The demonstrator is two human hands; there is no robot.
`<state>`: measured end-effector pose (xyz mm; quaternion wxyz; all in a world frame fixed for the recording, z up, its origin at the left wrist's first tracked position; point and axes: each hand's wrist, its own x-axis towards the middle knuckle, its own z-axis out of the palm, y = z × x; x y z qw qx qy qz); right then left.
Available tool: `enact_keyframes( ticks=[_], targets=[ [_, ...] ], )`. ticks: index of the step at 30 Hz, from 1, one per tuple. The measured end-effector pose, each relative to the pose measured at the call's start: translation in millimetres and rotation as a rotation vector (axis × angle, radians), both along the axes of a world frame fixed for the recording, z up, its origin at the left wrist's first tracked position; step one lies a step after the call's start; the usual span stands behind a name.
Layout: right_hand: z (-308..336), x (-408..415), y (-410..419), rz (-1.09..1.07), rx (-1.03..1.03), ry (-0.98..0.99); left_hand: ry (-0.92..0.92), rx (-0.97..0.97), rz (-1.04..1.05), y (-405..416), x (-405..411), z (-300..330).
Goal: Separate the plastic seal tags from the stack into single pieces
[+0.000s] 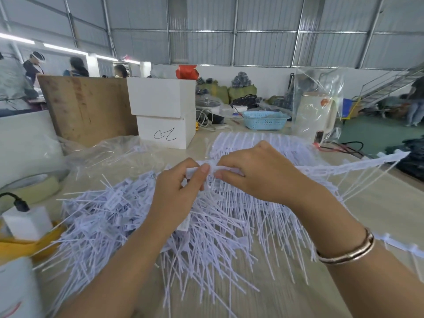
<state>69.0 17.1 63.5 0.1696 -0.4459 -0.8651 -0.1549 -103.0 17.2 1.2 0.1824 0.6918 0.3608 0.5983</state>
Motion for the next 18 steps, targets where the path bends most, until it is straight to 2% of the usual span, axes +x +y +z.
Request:
enact_keyframes(
  ticks=[12,15,16,18],
  targets=[
    [-11.8,-7.6,2.8,-0.004,0.155,0.086,-0.311,-0.209,-0.109,0.4,12.9,-0.2],
    [-10.1,-5.2,3.1,0.042,0.157,0.223,-0.592,-0.371,-0.077,5.9,6.8,4.3],
    [-8.4,-2.1,3.4,0.034,0.158,0.243,-0.635,-0.373,-0.03,8.7,0.8,5.3],
    [-4.5,4.8,4.4,-0.005,0.152,0.231,-0.495,-0.276,0.15,13.3,-12.1,4.0]
  ],
)
